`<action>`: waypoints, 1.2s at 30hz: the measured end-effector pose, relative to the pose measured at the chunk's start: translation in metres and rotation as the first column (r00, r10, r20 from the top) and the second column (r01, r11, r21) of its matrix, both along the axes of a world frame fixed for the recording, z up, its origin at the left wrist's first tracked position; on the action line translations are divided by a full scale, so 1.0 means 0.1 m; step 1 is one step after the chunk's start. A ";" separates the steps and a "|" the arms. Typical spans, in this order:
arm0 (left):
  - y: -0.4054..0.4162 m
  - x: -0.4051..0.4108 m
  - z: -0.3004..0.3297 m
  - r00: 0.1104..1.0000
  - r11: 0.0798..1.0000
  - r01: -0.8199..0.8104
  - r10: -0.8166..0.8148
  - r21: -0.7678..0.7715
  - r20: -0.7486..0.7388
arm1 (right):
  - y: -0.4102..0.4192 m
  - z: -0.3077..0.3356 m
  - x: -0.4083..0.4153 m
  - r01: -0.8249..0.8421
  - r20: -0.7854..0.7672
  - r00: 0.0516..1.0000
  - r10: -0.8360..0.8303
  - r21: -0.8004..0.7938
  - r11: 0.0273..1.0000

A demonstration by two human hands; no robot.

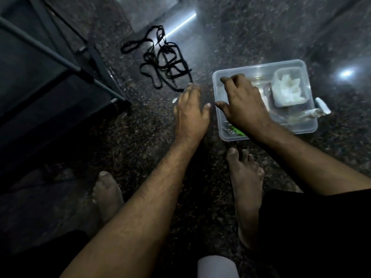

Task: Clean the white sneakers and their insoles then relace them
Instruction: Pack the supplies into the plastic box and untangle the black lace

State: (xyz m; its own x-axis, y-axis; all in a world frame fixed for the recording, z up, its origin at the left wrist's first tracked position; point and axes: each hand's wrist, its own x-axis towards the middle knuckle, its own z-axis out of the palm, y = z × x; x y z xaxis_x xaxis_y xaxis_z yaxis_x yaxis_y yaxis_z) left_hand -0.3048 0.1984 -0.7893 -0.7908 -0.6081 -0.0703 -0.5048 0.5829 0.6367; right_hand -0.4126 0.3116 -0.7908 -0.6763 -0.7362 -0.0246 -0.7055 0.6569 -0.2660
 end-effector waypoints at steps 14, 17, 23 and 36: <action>-0.95 0.05 -0.50 0.977 0.996 -0.072 0.060 0.052 0.206 | -1.17 -0.46 0.02 -0.358 -0.011 0.928 0.373 0.256 0.898; -0.92 0.05 -0.49 0.972 0.995 -0.028 0.004 0.099 0.236 | -1.09 -0.48 0.01 -0.386 -0.057 0.908 0.415 0.273 0.881; -0.88 0.00 -0.24 0.996 0.997 -0.061 0.057 0.049 0.072 | -1.10 -0.06 0.06 0.086 0.431 0.901 0.047 -0.284 0.955; -0.97 0.01 2.18 0.810 0.676 -0.067 0.466 0.733 -0.355 | -1.08 2.31 -0.07 0.070 0.760 0.633 0.147 -0.246 0.967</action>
State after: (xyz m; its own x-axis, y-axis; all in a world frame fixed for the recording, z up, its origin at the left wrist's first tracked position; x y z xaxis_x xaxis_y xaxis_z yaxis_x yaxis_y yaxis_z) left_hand -0.3042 0.1012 -0.5712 -0.6407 -0.7397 -0.2056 -0.0776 -0.2040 0.9759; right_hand -0.4197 0.2036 -0.5595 -0.4605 -0.8166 -0.3481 -0.1952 0.4758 -0.8576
